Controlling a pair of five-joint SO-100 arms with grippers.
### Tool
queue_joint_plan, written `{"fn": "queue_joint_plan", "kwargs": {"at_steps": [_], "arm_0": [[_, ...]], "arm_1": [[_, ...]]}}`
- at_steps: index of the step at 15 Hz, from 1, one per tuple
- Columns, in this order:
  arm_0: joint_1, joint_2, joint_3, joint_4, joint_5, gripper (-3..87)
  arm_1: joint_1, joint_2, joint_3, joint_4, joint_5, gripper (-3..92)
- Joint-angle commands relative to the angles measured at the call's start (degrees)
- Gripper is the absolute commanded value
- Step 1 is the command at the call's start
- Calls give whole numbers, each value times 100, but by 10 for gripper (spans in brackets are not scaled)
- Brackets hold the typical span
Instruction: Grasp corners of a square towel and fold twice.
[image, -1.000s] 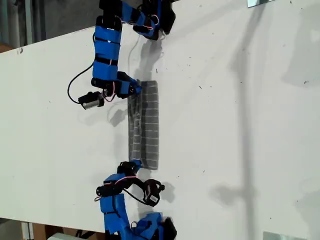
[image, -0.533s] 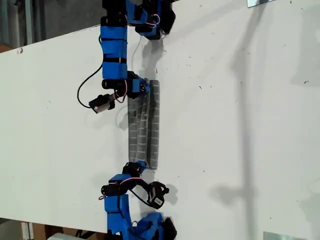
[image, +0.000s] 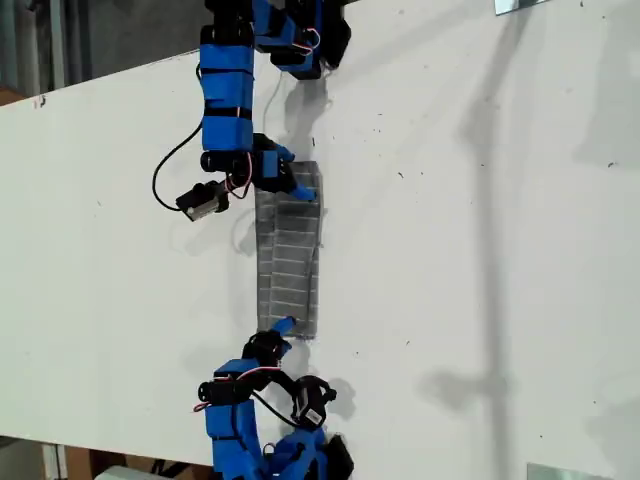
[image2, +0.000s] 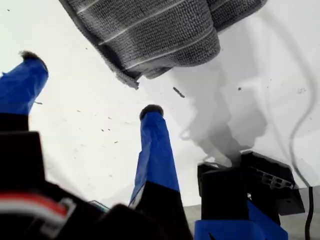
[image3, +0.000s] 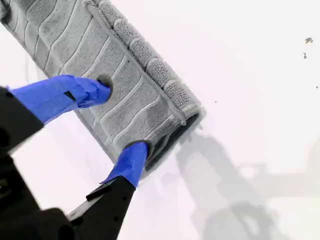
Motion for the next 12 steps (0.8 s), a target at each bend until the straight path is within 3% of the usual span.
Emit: {"fn": "queue_joint_plan", "kwargs": {"at_steps": [1,2,5,8,9,10,11,12], "arm_0": [[-343,475,62,114,26,264],[-563,633,343,-35,26,275],[-879,782,1582,-1213,0,297],[-923,879,2083,-1564,70,319],[-1011,1002,2312,-1661,79,319],[-1090,1178,2575,-1767,44,319],[-1143,1424,2918,-1898,-53,321],[-1160,1749,3349,-2074,-167,327]], "arm_1": [[316,466,255,-132,-9,409],[536,562,712,-475,-88,418],[1230,439,1916,-1608,-483,428],[2065,-606,2074,-2399,-1125,429],[2101,-958,1907,-2505,-1230,395],[2039,-1266,1696,-2505,-1239,252],[1942,-1459,1521,-2514,-1239,187],[1802,-1494,1424,-2496,-1239,197]]}}
